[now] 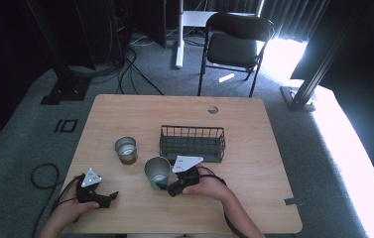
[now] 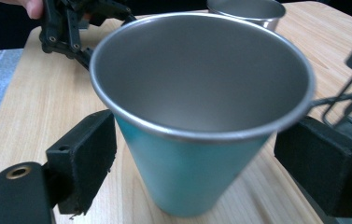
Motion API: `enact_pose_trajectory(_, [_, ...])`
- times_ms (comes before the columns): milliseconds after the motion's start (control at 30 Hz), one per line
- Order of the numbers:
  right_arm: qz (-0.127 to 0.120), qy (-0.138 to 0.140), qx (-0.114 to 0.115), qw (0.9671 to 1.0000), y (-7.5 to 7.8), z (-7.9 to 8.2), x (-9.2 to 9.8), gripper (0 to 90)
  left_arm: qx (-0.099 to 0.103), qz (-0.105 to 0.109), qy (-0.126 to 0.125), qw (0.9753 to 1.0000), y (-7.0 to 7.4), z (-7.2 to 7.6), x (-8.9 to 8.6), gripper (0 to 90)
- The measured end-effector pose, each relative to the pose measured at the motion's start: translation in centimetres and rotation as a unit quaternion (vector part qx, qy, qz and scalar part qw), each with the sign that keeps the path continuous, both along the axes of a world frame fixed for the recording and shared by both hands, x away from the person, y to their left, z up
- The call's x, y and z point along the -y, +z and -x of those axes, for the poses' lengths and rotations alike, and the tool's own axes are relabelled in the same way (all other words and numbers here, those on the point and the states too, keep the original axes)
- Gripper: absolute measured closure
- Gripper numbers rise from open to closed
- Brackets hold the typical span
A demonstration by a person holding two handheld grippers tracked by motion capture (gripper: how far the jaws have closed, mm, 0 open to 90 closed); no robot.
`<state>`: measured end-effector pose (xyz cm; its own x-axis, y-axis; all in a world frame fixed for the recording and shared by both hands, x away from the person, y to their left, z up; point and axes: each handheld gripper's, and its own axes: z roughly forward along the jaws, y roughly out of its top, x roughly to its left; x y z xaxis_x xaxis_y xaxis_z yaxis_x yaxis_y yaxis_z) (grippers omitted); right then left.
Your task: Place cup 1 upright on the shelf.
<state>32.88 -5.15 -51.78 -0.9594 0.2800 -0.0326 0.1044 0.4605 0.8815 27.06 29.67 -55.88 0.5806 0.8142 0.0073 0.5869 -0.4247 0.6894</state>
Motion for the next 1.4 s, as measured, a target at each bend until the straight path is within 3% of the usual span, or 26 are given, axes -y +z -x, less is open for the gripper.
enact_pose_trajectory(433, [-0.010, 0.007, 0.010, 0.9999, 0.0, -0.2, -1.5, 12.2, 0.000, 0.000, 0.000, 1.0000, 0.0, 0.0, 0.0, 1.5])
enact_pose_trajectory(867, [-0.017, 0.014, -0.006, 0.9997, 0.2, 0.0, -2.0, 13.8, 0.000, 0.000, 0.000, 1.0000, 0.0, 0.0, 0.0, 1.4])
enact_pose_trajectory(1400, [-0.036, 0.013, -0.013, 0.9992, 2.7, 0.5, -1.2, 14.0, 0.001, -0.001, 0.000, 1.0000, 0.0, 0.0, 0.0, 1.5])
